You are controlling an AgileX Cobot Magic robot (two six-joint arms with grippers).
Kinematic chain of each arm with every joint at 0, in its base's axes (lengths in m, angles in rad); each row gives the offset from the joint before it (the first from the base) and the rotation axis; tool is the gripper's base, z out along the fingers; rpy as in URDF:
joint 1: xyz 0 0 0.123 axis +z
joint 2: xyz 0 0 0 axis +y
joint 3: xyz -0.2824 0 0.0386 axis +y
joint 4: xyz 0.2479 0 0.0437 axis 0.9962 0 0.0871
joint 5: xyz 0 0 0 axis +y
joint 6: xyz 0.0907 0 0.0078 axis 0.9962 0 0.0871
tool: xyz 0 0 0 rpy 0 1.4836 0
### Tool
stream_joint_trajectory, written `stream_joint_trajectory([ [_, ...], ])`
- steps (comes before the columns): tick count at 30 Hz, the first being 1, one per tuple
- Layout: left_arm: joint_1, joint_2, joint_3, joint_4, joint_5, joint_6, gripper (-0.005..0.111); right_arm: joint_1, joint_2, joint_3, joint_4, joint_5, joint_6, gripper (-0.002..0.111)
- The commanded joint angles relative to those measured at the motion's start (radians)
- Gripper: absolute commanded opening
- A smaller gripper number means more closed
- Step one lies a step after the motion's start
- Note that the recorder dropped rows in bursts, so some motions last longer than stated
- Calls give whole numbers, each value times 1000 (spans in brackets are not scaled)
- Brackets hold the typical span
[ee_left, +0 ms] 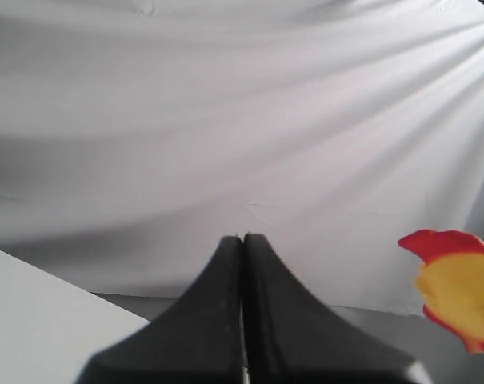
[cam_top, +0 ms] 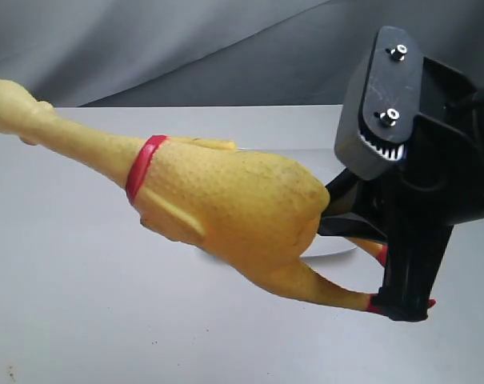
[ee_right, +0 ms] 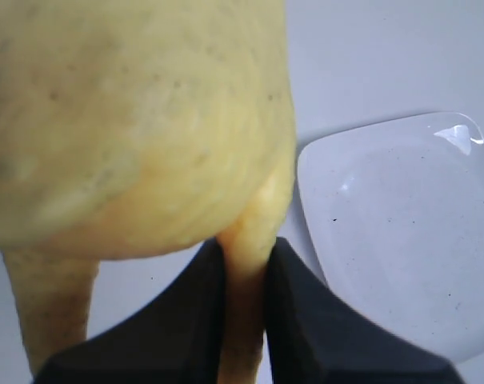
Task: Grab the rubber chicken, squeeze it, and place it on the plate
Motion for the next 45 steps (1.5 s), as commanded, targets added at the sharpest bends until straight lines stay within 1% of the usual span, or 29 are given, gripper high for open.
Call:
stream_joint_trajectory([
  [1, -51, -4, -7, 349, -15, -245, 7, 1, -11, -5, 28, 9, 9, 0],
  [2, -72, -4, -21, 485, -46, -312, 10, 1, -11, -5, 28, 13, 9, 0],
  [4, -121, -4, -67, 827, -181, -446, 23, 1, -5, -5, 32, 15, 9, 0],
  [5, -137, -4, -89, 937, -258, -517, 30, 1, 2, -5, 32, 17, 9, 0],
  [6, -152, 18, -121, 1071, -352, -576, 38, 1, 8, -5, 32, 20, 9, 0],
  [7, -160, 47, -160, 1237, -442, -591, 47, 1, 18, -5, 35, 25, 9, 0],
  [8, -161, 72, -203, 1410, -498, -609, 56, 1, 31, -5, 40, 37, 9, 0],
  [9, -161, 103, -245, 1562, -540, -654, 61, 1, 40, -5, 42, 47, 9, 0],
  [10, -154, 137, -284, 1704, -546, -710, 64, 1, 54, -5, 48, 58, 9, 0],
  [11, -148, 168, -316, 1744, -544, -746, 65, 1, 67, -5, 51, 64, 9, 0],
  [12, -141, 194, -325, 1744, -527, -741, 66, 1, 77, -5, 53, 66, 9, 0],
  [13, -136, 224, -341, 1744, -527, -692, 67, 1, 85, -5, 55, 66, 9, 0],
  [16, -132, 315, -378, 1744, -565, -512, 68, 1, 99, -5, 65, 66, 9, 0],
  [18, -132, 376, -391, 1744, -563, -413, 68, 1, 102, -5, 65, 66, 7, 0],
  [21, -138, 464, -396, 1744, -552, -210, 68, 1, 101, -5, 76, 68, 7, 0],
  [23, -173, 524, -396, 1744, -548, -116, 68, 1, 101, -5, 96, 68, 7, 0],
  [26, -241, 603, -396, 1744, -545, -21, 68, 1, 101, -5, 111, 68, 7, 0],
  [30, -335, 663, -396, 1744, -463, 109, 68, 1, 101, -5, 111, 68, 7, 0],
  [33, -407, 684, -396, 1744, -394, 243, 68, 1, 101, -5, 120, 68, 7, 0],
  [39, -524, 745, -396, 1744, -308, 326, 68, 1, 101, -5, 166, 68, -6, 0],
  [41, -561, 767, -396, 1744, -259, 339, 68, 1, 101, -5, 167, 71, -6, 0],
  [43, -594, 789, -396, 1744, -201, 382, 68, 1, 101, -5, 167, 75, -6, 0],
  [45, -618, 800, -396, 1744, -179, 423, 68, 1, 101, -5, 167, 77, -6, 0],
])
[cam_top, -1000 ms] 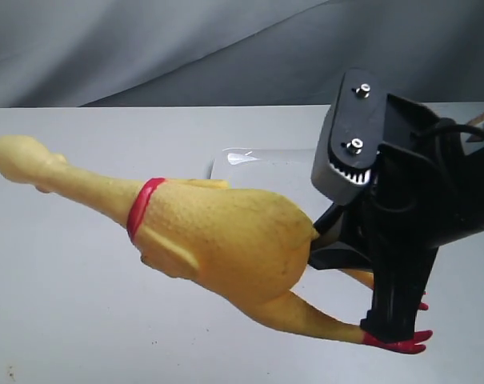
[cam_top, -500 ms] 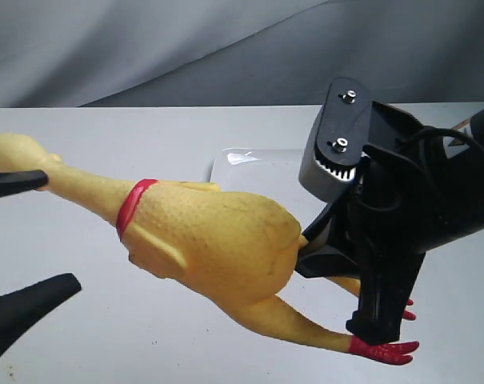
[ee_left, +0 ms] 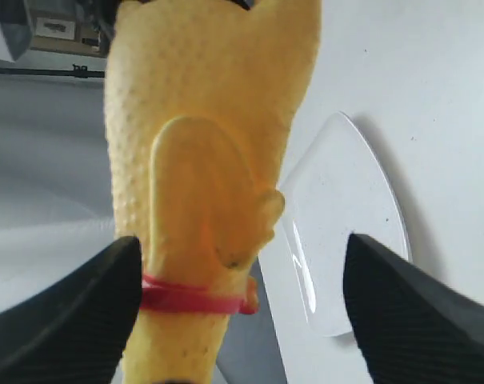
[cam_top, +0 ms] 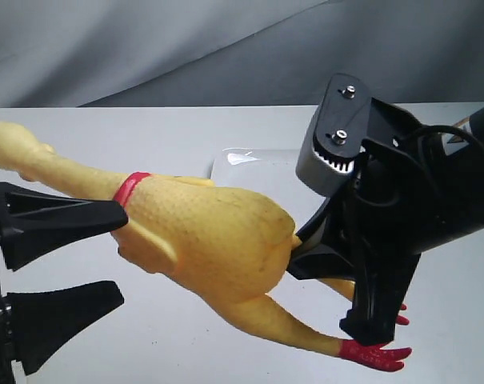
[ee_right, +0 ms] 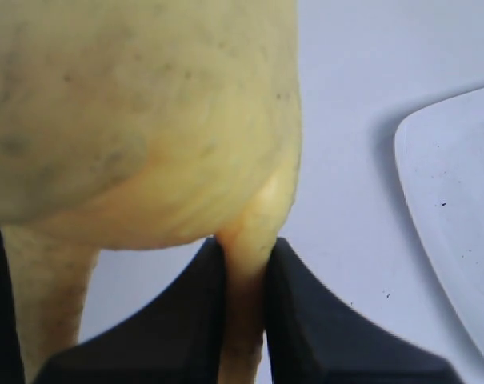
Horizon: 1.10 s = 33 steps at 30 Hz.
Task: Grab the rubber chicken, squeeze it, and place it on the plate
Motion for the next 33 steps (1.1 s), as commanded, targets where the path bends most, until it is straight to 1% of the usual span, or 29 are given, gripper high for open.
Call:
stream_joint_trajectory([
  [1, -63, 31, -3, -13, 80, 98, 68, 1, -2, -7, 32, -1, -8, 0],
  [4, -85, 29, -5, -113, 80, 187, 67, 1, -2, -7, 32, -1, -8, 0],
  [7, -89, 29, -28, -203, 78, 268, 67, 1, -2, -7, 34, 1, -8, 0],
  [11, -89, 34, -63, -318, 52, 329, 67, 1, -2, -7, 59, 1, -8, 0],
  [14, -89, 56, -74, -379, 45, 334, 67, 1, -2, -7, 61, 1, -8, 0],
  [23, -89, 207, -74, -386, 47, 401, 67, 1, -2, -7, 93, 17, -12, 0],
  [27, -89, 210, -74, -386, 7, 452, 67, 1, -2, -7, 92, 19, -12, 0],
  [31, -89, 210, -74, -388, -18, 452, 67, 1, -2, -7, 92, 22, -12, 0],
  [33, -89, 210, -74, -388, -18, 452, 61, 1, -2, -7, 95, 33, -12, 0],
])
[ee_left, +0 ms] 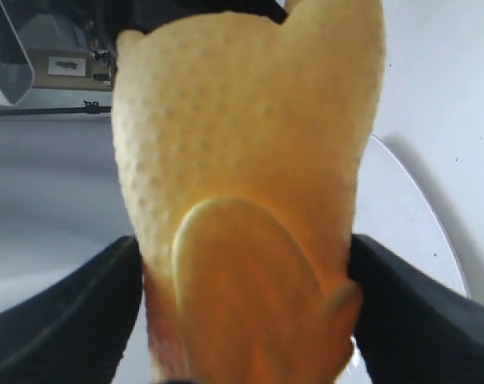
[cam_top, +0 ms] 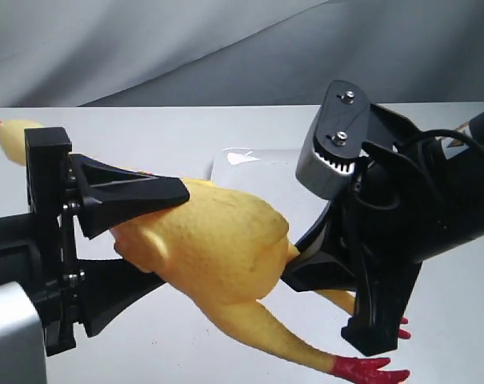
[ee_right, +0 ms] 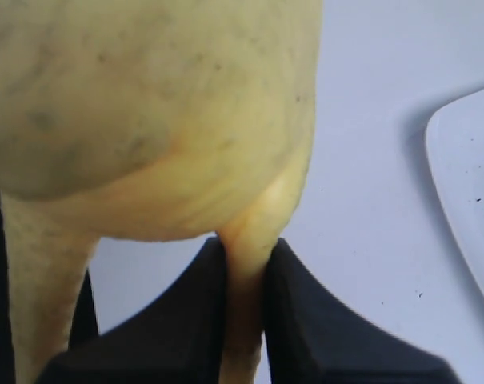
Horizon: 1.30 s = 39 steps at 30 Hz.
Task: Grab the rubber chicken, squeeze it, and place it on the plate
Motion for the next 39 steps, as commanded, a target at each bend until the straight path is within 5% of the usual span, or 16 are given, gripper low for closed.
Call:
stream_joint_trajectory([
  [1, -8, 7, -5, -3, -16, 9, 56, 1, -6, -8, 53, 1, -10, 0],
  [11, -8, 7, -5, -128, 19, 7, 1, 1, -6, -8, 53, 1, -10, 0],
  [20, -8, 7, -5, -131, -3, -24, 1, 1, -6, -8, 53, 1, -10, 0],
  [23, -8, 7, -5, -131, -11, -25, 12, 1, -6, -8, 53, 1, -10, 0],
  [25, -8, 7, -5, -131, 9, -25, 37, 1, -6, -8, 53, 1, -10, 0],
  [26, -8, 7, -5, -131, 12, -25, 59, 1, -6, -8, 53, 1, -10, 0],
  [28, -8, 7, -3, -167, 12, -32, 80, 1, -6, -8, 53, 1, -13, 0],
  [29, -8, 7, -3, -176, 12, -41, 81, 1, -6, -8, 53, 1, -13, 0],
  [36, -8, 7, -2, -175, 12, -58, 65, 1, -6, -8, 53, -1, -13, 0],
  [39, -8, 7, -2, -175, 23, -133, 26, 1, -6, -8, 53, -1, -13, 0],
])
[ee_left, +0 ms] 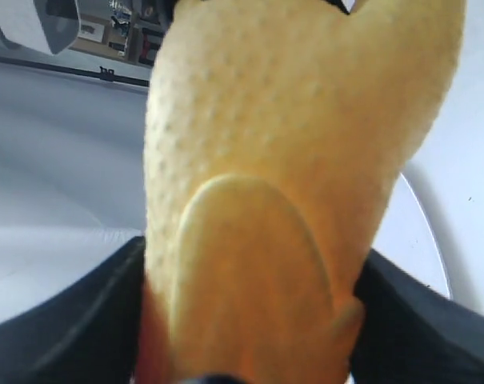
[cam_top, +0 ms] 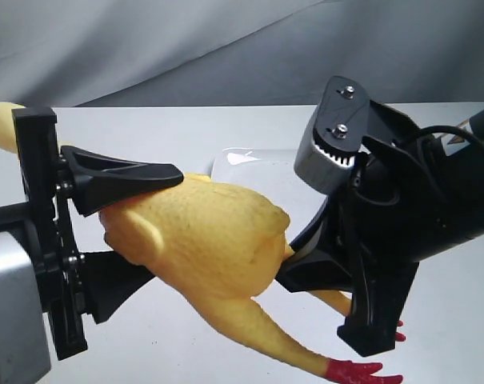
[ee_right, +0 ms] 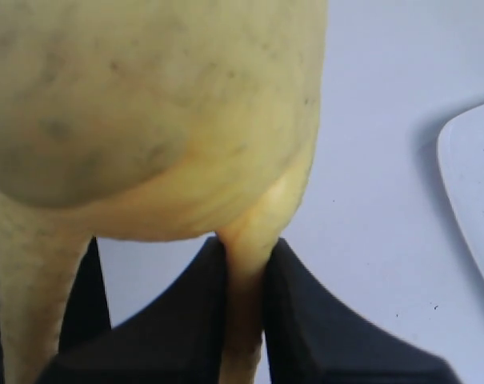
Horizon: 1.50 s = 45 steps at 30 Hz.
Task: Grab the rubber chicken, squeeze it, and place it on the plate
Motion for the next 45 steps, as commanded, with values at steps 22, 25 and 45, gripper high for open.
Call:
stream_joint_trajectory([
  [22, -6, 4, -2, 0, 14, -60, 78, 1, -6, -7, 21, -11, -7, 0],
  [25, -6, 4, -2, 0, 14, -61, 77, 1, -6, -7, 21, -11, -7, 0],
  [45, -6, 4, -2, 0, 0, -93, 1, 1, -6, -7, 21, -11, -7, 0],
])
